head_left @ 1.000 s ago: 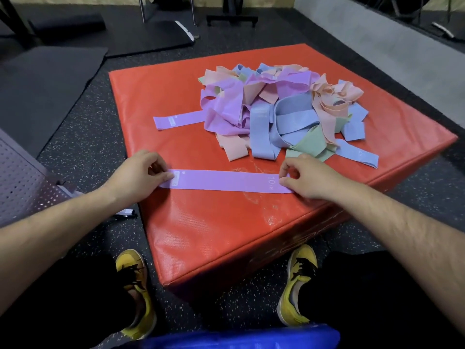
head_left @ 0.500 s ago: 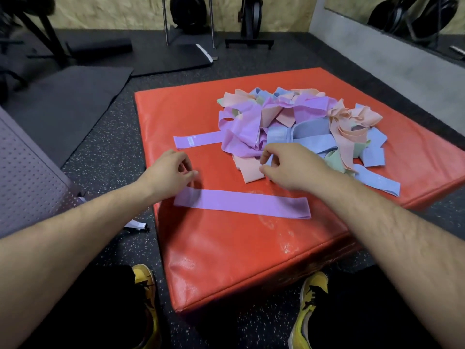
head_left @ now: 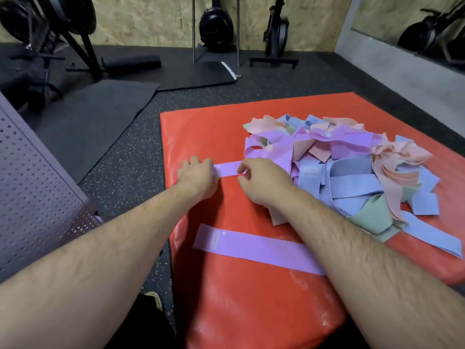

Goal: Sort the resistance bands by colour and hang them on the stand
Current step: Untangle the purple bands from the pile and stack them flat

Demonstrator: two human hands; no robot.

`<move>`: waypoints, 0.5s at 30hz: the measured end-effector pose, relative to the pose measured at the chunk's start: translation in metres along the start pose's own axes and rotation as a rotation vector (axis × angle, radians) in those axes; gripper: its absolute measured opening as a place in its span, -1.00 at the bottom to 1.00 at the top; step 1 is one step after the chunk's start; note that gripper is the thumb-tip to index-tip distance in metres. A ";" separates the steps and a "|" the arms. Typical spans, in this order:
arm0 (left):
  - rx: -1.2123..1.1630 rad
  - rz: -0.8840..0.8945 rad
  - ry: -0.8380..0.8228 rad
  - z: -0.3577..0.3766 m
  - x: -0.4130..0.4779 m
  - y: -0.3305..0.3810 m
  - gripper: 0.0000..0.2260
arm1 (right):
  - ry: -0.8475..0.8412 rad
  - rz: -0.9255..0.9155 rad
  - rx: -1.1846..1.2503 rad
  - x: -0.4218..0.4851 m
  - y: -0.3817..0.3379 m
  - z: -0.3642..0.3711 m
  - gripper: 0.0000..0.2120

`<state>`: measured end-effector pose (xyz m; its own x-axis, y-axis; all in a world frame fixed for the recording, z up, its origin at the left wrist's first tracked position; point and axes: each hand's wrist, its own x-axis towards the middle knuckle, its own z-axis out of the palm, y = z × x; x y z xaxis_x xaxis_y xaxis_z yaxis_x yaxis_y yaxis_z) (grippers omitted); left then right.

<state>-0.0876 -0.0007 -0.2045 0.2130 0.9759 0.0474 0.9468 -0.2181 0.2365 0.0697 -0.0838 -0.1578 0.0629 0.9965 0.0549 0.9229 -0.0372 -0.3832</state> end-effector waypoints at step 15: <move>-0.537 -0.028 -0.032 -0.029 -0.003 0.011 -0.82 | 0.042 -0.078 0.084 0.006 -0.001 0.006 -0.72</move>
<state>-0.0851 -0.0062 -0.1740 0.2049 0.9788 0.0066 0.6972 -0.1507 0.7009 0.0671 -0.0772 -0.1627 0.0101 0.9920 0.1256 0.8906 0.0482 -0.4523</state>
